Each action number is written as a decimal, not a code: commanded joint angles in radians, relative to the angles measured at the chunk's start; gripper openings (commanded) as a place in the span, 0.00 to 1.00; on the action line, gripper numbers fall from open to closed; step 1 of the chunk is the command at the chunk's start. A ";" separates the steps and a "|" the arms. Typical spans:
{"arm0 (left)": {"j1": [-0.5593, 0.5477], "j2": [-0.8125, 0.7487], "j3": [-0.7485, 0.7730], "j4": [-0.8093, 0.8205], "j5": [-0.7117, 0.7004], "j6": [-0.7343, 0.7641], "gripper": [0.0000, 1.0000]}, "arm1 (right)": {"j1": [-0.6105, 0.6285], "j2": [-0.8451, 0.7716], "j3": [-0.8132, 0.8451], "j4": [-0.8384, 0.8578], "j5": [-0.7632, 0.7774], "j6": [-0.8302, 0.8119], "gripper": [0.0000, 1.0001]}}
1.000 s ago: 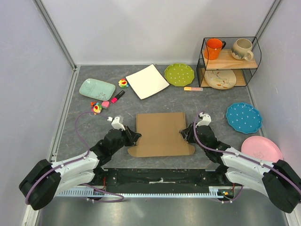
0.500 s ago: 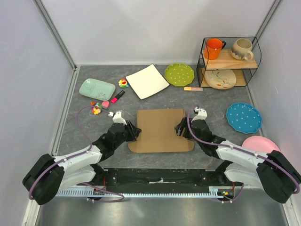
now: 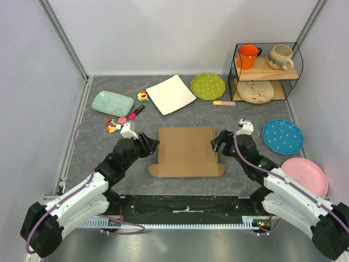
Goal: Fold the paper box
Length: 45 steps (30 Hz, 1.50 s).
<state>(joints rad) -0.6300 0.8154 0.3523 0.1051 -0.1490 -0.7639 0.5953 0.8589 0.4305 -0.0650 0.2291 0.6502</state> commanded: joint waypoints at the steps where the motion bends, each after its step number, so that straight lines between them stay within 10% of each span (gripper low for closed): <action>1: 0.035 -0.108 -0.027 -0.129 -0.049 -0.031 0.50 | -0.041 -0.128 -0.073 -0.096 0.075 0.054 0.84; 5: 0.096 -0.243 -0.137 -0.128 -0.015 -0.113 0.33 | -0.066 -0.202 -0.139 -0.095 0.047 0.129 0.30; 9: 0.199 -0.262 -0.190 -0.049 0.126 -0.149 0.02 | -0.065 -0.158 -0.151 -0.061 -0.011 0.138 0.00; 23: 0.236 0.056 -0.213 0.215 0.387 -0.166 0.02 | -0.066 -0.092 -0.217 0.085 -0.184 0.144 0.00; 45: 0.236 0.091 -0.254 0.248 0.459 -0.169 0.02 | -0.066 -0.144 -0.282 0.079 -0.224 0.155 0.00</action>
<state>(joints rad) -0.3988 0.9283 0.1257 0.3176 0.2676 -0.9028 0.5301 0.7189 0.1535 -0.0185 0.0147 0.7986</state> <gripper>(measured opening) 0.023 0.007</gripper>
